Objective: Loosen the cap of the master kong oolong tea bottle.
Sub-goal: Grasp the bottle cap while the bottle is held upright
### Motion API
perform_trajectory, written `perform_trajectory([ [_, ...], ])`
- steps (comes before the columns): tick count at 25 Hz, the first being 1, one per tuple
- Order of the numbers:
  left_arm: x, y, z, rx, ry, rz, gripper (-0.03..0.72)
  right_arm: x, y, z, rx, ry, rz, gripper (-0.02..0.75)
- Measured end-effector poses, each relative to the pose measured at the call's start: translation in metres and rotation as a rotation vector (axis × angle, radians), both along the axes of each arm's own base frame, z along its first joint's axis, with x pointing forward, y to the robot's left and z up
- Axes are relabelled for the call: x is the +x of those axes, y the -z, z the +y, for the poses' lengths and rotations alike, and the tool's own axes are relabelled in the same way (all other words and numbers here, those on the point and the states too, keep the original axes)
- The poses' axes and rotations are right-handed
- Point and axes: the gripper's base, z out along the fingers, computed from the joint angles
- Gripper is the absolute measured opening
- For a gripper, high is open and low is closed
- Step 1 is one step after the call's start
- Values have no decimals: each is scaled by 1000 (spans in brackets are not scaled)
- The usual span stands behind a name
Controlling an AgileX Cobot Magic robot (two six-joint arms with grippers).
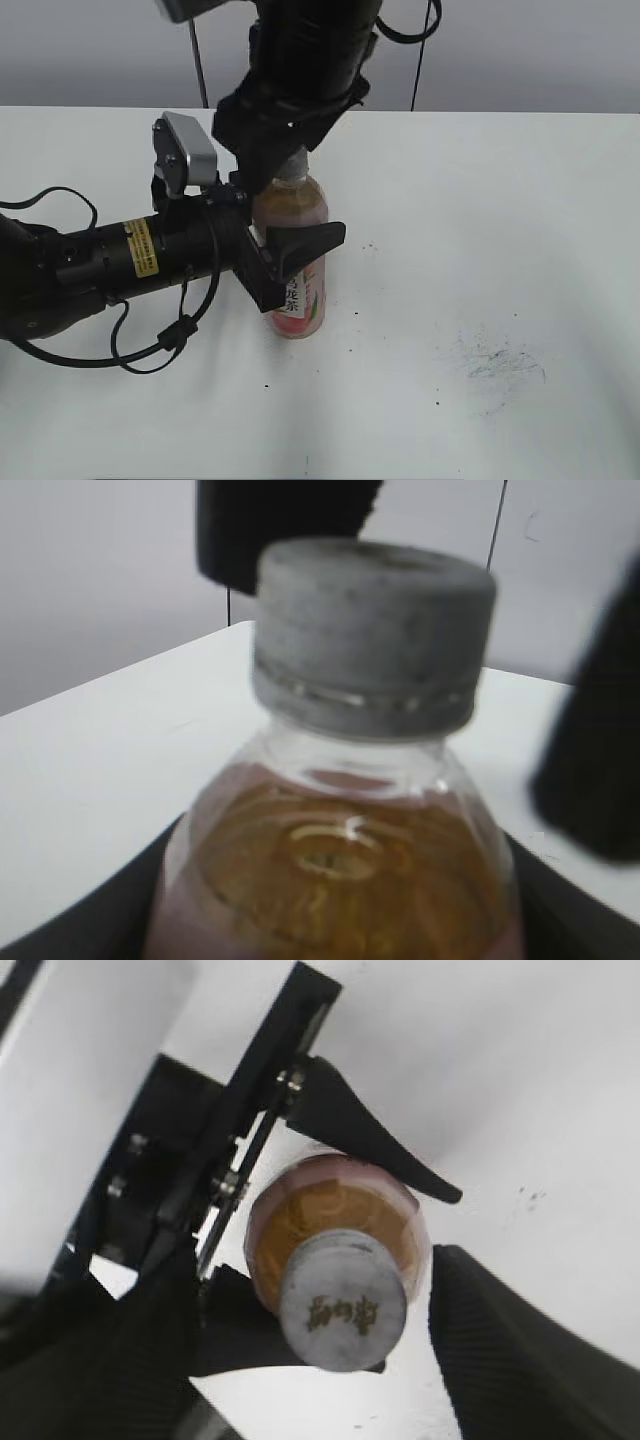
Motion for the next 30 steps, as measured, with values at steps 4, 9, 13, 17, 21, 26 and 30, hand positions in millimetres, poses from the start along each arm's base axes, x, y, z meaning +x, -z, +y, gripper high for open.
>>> perform_trajectory([
  [4, 0, 0, 0, 1, 0, 0, 445, 1, 0, -1, 47, 316, 78, 507],
  [9, 0, 0, 0, 1, 0, 0, 445, 2, 0, -2, 64, 453, 107, 456],
  [13, 0, 0, 0, 1, 0, 0, 445, 2, 0, -2, 67, 467, 110, 371],
  [17, 0, 0, 0, 0, 0, 0, 445, 2, 0, -2, 52, 399, 89, 272],
  [21, 0, 0, 0, 1, -2, 1, 445, 2, 0, -2, 17, 216, 36, 272],
  [26, 0, 0, 0, 1, -1, 1, 445, 2, 0, -2, -46, -134, -62, 272],
  [30, 0, 0, 0, 1, 1, -1, 445, 2, 0, -2, -105, -479, -161, 272],
])
